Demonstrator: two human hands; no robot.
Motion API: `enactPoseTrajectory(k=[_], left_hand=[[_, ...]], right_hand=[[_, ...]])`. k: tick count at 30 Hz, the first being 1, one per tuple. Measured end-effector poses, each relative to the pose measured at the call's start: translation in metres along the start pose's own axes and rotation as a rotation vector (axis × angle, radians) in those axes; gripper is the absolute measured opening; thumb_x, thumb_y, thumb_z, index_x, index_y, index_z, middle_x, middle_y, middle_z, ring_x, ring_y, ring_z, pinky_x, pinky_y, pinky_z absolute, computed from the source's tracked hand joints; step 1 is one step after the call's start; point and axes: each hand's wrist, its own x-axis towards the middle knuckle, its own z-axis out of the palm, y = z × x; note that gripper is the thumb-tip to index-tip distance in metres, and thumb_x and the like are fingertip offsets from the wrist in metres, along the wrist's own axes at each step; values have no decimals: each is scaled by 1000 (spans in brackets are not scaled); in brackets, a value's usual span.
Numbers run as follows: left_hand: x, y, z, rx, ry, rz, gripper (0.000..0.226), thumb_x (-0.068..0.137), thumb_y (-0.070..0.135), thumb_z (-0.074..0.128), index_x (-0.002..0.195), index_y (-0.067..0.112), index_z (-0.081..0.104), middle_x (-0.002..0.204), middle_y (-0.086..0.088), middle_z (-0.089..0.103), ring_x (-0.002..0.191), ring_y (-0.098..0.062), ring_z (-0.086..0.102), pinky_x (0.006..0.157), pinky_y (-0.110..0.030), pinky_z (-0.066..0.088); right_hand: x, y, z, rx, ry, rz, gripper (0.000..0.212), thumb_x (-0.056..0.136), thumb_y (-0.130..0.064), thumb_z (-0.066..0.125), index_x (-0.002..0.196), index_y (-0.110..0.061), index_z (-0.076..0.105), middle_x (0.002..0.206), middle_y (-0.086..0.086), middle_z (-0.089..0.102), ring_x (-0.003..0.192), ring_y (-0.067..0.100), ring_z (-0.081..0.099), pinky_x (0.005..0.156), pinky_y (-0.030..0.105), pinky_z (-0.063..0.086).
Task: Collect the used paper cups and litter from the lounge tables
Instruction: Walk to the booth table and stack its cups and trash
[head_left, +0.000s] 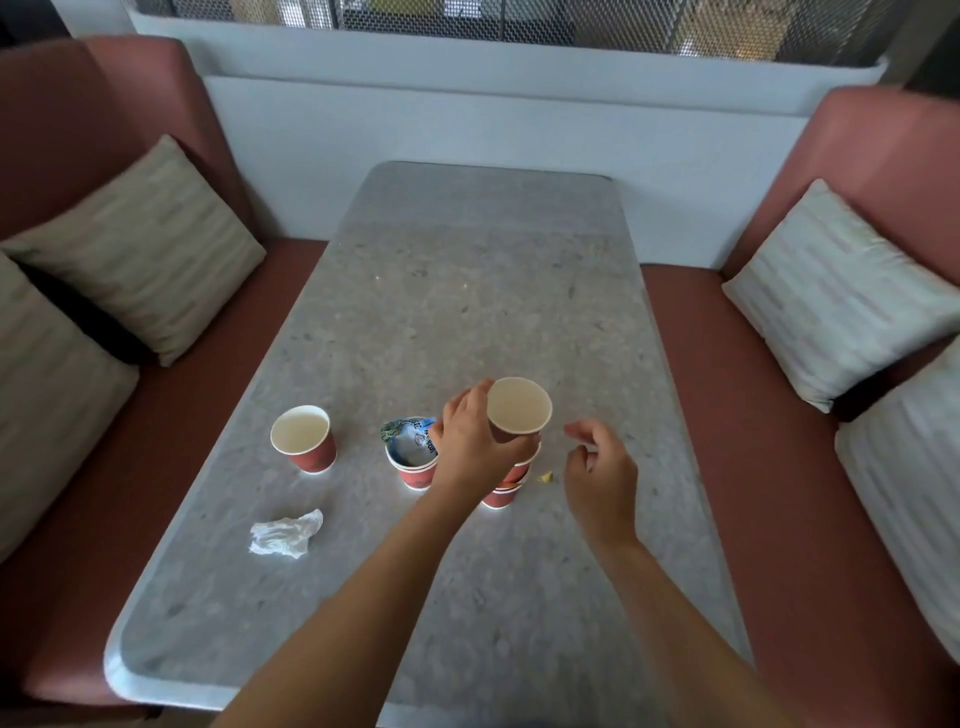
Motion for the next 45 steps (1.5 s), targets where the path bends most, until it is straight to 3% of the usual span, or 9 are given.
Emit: enactPoseTrajectory(k=[5,15,22,27,29,33,36,41,45], left_hand=[[-6,-15,10,158,-78,-117,84,75,52,72,144,26,32,153,6,32,145,-23,16,110,-51,22],[-17,-15,4,13,-62,-93,109,73,43,79,152,14,10,159,-6,17,147,-25,9,116,-45,15],[-40,-32,-26,-332,188,-85,84,81,27,75,149,19,26,152,2,35,137,-17,39,112,-33,34],[-54,-58,-56,-389,355,-76,67,85,18,72,143,18,38,140,4,49,119,-9,51,99,-21,41],[-56,-73,-70,-369,411,-101,62,84,17,72,139,17,43,134,3,54,112,-7,53,89,-11,39],[-56,-104,-97,-367,486,-206,56,85,13,69,137,19,48,116,7,61,111,-15,60,97,-30,45],[-50,-130,-124,-352,501,-237,52,86,8,67,135,17,51,121,4,61,113,-17,58,99,-30,44],[-34,-173,-162,-283,403,-236,56,82,-1,63,133,17,50,129,-1,59,115,-18,57,100,-31,44],[-22,-198,-180,-234,352,-223,57,81,-5,63,133,14,51,130,-1,59,118,-16,56,96,-24,42]], right_hand=[[-4,6,-2,29,5,-44,33,77,6,46,99,-7,66,99,4,68,94,20,63,82,31,50],[-8,-4,-6,91,-13,-157,31,81,7,51,106,-6,63,106,4,67,101,19,63,83,14,45],[-18,-22,7,139,-35,-305,37,79,-9,57,116,-11,61,113,3,64,104,23,60,87,38,50],[-33,-43,29,224,-65,-408,31,80,1,60,110,-2,62,110,3,62,100,12,55,83,8,44],[-40,-48,44,240,-107,-429,27,84,-9,58,111,-11,62,108,-19,57,96,20,60,84,26,51],[-53,-57,79,198,-157,-498,22,86,-16,53,105,-11,63,96,-4,65,83,22,61,75,35,51],[-68,-70,110,198,-221,-469,21,85,-12,54,101,-8,66,94,3,67,80,17,61,69,15,49],[-90,-71,166,121,-401,-346,22,83,-12,56,101,-12,68,98,1,66,89,20,63,75,39,55],[-109,-73,201,12,-519,-325,28,80,-7,58,104,-16,70,102,4,65,94,24,60,83,22,44]])
